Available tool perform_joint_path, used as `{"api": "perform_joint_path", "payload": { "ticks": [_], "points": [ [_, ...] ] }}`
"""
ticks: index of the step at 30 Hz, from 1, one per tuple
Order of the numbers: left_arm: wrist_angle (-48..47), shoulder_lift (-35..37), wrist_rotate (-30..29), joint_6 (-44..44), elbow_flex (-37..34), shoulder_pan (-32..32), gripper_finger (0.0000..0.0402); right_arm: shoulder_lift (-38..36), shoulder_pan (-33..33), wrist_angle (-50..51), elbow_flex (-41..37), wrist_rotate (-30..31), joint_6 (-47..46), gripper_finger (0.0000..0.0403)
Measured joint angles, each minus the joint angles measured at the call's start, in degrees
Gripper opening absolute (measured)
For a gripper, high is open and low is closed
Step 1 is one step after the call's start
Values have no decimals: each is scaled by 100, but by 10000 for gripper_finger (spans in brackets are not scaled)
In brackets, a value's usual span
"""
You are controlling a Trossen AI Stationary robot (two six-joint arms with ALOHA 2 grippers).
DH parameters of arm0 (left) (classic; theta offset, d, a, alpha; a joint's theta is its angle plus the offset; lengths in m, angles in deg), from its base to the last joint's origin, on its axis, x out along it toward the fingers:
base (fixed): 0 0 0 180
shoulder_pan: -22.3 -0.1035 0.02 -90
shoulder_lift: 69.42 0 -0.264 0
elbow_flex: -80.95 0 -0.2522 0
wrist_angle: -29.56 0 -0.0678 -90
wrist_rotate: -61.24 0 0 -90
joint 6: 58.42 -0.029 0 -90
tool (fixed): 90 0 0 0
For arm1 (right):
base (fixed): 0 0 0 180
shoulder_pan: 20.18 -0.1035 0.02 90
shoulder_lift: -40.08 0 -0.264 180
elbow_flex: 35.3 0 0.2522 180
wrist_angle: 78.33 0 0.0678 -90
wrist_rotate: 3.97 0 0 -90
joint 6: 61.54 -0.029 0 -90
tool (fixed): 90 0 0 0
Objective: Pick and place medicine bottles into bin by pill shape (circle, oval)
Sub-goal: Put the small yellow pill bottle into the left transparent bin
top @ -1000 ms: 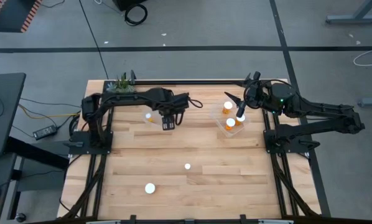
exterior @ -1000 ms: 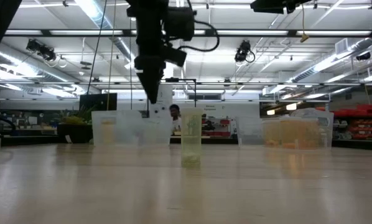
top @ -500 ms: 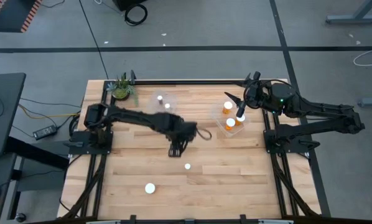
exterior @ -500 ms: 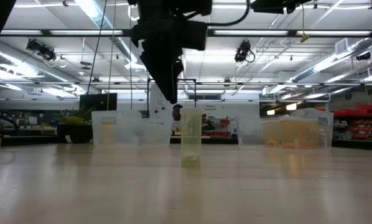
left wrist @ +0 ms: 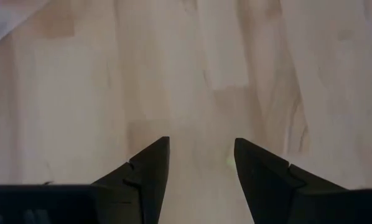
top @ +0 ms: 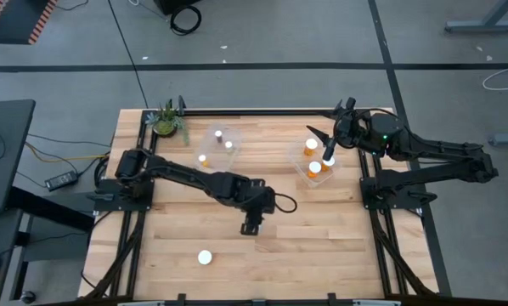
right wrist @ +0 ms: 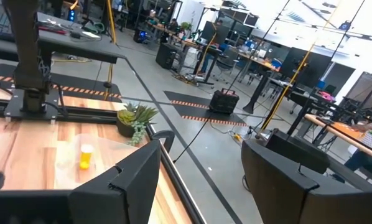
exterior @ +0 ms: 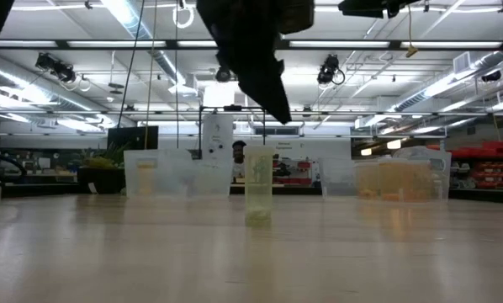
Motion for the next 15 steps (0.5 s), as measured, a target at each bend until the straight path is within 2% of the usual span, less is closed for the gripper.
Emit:
{"api": "perform_joint_path", "payload": {
  "ticks": [4, 15],
  "points": [
    [328, -174, 179, 109, -2, 129, 187, 0, 0, 5, 0, 0, 0, 233],
    [161, -441, 205, -96, -6, 391, 189, 0, 0, -2, 0, 0, 1, 233]
  ]
}}
